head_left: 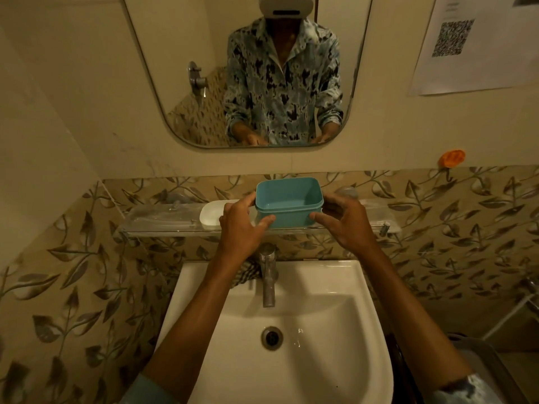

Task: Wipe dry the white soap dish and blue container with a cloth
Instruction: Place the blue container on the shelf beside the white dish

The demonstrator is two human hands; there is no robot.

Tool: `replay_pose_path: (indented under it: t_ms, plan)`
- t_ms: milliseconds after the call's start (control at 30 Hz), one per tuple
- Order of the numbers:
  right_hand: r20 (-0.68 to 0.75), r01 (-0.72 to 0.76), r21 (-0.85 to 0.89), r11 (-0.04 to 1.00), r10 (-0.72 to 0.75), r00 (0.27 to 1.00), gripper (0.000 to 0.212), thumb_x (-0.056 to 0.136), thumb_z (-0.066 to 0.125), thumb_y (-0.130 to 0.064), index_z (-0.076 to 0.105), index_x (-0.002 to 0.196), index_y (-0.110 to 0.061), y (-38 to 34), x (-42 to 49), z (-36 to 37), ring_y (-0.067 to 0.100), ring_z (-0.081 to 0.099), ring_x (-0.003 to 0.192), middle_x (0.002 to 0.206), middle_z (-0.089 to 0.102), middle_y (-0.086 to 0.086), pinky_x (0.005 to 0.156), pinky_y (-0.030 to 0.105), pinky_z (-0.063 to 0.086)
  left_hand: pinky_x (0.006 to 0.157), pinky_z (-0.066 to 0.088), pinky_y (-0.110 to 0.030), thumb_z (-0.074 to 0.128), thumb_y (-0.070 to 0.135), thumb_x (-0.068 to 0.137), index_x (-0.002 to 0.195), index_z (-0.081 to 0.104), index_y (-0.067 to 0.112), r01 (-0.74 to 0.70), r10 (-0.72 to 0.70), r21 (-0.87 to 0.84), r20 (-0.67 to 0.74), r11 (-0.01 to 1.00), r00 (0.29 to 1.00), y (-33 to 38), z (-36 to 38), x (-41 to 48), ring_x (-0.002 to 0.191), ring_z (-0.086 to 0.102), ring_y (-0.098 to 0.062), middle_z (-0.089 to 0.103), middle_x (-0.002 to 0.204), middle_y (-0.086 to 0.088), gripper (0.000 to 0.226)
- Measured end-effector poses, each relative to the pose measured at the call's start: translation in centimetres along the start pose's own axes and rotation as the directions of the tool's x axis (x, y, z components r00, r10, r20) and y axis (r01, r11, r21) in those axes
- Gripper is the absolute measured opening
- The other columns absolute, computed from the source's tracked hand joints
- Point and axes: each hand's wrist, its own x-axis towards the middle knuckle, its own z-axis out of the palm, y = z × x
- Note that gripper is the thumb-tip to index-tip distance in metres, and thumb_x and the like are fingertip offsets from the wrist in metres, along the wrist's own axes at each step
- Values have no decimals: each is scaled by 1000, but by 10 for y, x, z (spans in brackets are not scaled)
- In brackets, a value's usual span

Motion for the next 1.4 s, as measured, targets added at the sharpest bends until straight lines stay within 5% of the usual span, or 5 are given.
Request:
replay_pose_path:
  t_ms: [433, 600, 867, 1100, 1400]
  plan:
    - [-88, -107, -194, 975, 91, 992, 66, 74, 80, -20, 52, 133, -10, 6, -9, 5, 7, 57, 103, 123, 59, -1, 88, 23, 50, 89, 30, -40, 65, 31, 82, 134, 47, 20, -89, 106, 286, -46, 954, 993, 2, -3, -8, 119, 41, -23, 57, 128, 0, 56]
    - [-230, 128, -303, 944, -203, 952, 48, 78, 77, -16, 58, 122, -11, 14, -51, 15, 7, 55, 103, 117, 55, -6, 86, 18, 50, 69, 49, -29, 48, 20, 87, 92, 62, 15, -387, 397, 90, -154, 918, 905, -29, 10, -69, 82, 54, -13, 61, 87, 1, 16]
    - [-151, 68, -206, 976, -100, 984, 36, 77, 77, -11, 62, 108, -21, 55, -116, 44, -1, 58, 88, 101, 61, -8, 74, 10, 47, 80, 54, -46, 55, 29, 78, 108, 64, 10, -45, -28, 388, 180, 921, 983, -182, 71, -95, 101, 63, -33, 66, 108, -11, 36]
    - [-90, -100, -179, 979, 85, 992, 39, 74, 78, -16, 60, 106, -30, 89, -160, 50, 3, 61, 88, 103, 59, -16, 68, 17, 52, 95, 45, -52, 76, 31, 66, 137, 38, 11, 302, -394, 417, 155, 858, 906, -209, 82, -36, 123, 46, -36, 49, 134, -14, 83]
    - [-42, -187, -149, 971, 183, 982, 47, 67, 76, -18, 58, 101, -45, 107, -190, 59, 4, 63, 82, 106, 55, -22, 59, 16, 51, 81, 54, -44, 81, 20, 64, 105, 65, 10, 104, -233, 495, 207, 863, 950, -226, 103, -34, 105, 59, -35, 65, 110, -15, 44]
